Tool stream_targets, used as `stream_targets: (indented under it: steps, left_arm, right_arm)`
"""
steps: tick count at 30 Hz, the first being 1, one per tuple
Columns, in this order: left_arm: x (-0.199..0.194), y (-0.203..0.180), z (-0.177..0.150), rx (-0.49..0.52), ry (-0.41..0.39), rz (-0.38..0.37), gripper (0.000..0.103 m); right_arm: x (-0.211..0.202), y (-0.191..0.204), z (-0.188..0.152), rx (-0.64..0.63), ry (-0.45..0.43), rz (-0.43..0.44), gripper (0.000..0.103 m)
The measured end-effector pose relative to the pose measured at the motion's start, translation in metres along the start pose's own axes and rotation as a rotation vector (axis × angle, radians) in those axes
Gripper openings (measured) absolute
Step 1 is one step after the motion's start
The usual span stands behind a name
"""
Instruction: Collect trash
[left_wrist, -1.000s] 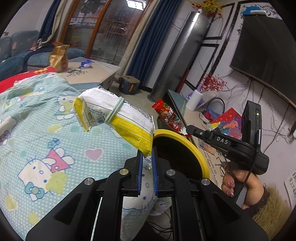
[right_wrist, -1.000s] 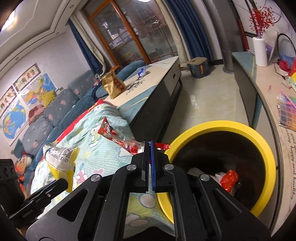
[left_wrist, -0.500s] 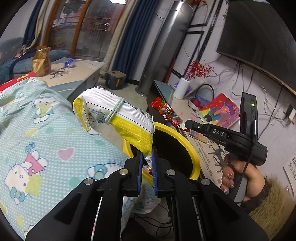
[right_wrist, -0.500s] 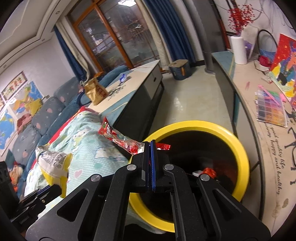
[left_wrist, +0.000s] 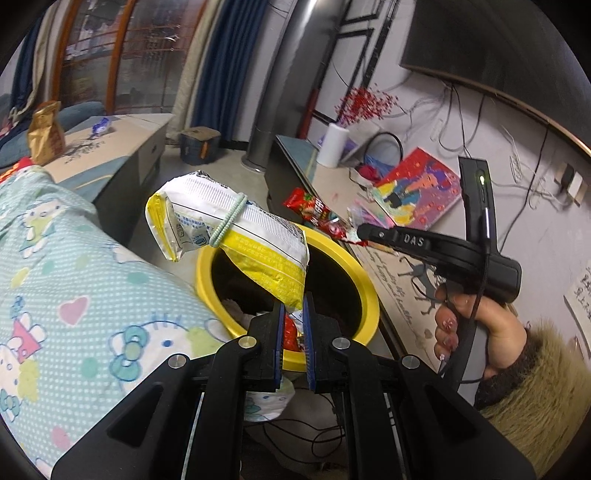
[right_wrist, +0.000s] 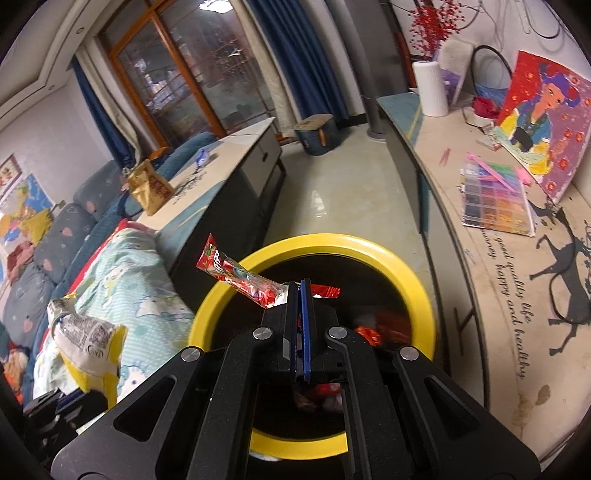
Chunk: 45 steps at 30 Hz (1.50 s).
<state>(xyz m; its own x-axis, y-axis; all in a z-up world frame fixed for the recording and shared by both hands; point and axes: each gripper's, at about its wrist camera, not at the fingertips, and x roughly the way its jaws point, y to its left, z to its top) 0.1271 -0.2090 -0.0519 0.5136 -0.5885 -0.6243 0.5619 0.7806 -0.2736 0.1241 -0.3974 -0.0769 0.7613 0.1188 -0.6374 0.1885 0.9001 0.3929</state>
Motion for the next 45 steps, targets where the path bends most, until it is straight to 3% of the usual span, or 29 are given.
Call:
stream_targets:
  steps: [9, 12, 13, 14, 15, 18, 19, 20, 21, 25, 31, 34, 42, 45]
  left_arm:
    - [0.033, -0.02, -0.004, 0.055, 0.064, -0.047, 0.009]
    - [0.047, -0.023, -0.001, 0.07, 0.078, -0.047, 0.015]
    - [0.053, -0.022, 0.0, 0.067, 0.094, -0.048, 0.037]
    - [0.059, -0.019, 0.0, 0.057, 0.109, -0.038, 0.069]
    - [0.062, -0.015, -0.001, 0.043, 0.119, -0.029, 0.076]
    - [0.058, -0.008, -0.001, 0.014, 0.106, -0.018, 0.077]
    - [0.053, -0.004, -0.002, 0.005, 0.097, 0.0, 0.082]
    - [0.049, 0.0, -0.002, -0.006, 0.089, 0.013, 0.09]
    - [0.045, 0.002, -0.002, -0.016, 0.08, 0.019, 0.092]
    - [0.024, 0.013, 0.001, -0.048, 0.034, 0.063, 0.096]
    - [-0.017, 0.038, 0.002, -0.123, -0.04, 0.136, 0.096]
    - [-0.033, 0.043, 0.002, -0.134, -0.072, 0.174, 0.097]
    - [-0.08, 0.057, -0.008, -0.161, -0.166, 0.269, 0.097]
    - [-0.096, 0.057, -0.013, -0.153, -0.207, 0.312, 0.097]
  right_arm:
    - [0.004, -0.028, -0.001, 0.063, 0.003, -0.036, 0.001]
    - [0.001, -0.034, 0.001, 0.087, -0.019, -0.034, 0.02]
    - [0.0, -0.036, 0.001, 0.095, -0.025, -0.037, 0.03]
    - [-0.001, -0.037, 0.001, 0.097, -0.029, -0.04, 0.032]
    - [-0.001, -0.038, 0.002, 0.096, -0.03, -0.041, 0.034]
    - [-0.005, -0.035, 0.001, 0.078, -0.027, -0.042, 0.035]
    - [-0.007, -0.032, 0.0, 0.065, -0.024, -0.043, 0.038]
    - [-0.008, -0.03, 0.0, 0.058, -0.023, -0.042, 0.051]
    - [-0.01, -0.028, -0.001, 0.051, -0.025, -0.04, 0.055]
    - [-0.025, -0.007, -0.004, -0.036, -0.047, -0.025, 0.06]
    - [-0.061, 0.028, -0.018, -0.176, -0.139, 0.014, 0.087]
    - [-0.076, 0.041, -0.027, -0.226, -0.187, 0.023, 0.092]
    - [-0.096, 0.076, -0.049, -0.309, -0.271, 0.064, 0.092]
    - [-0.107, 0.087, -0.06, -0.343, -0.343, 0.082, 0.092]
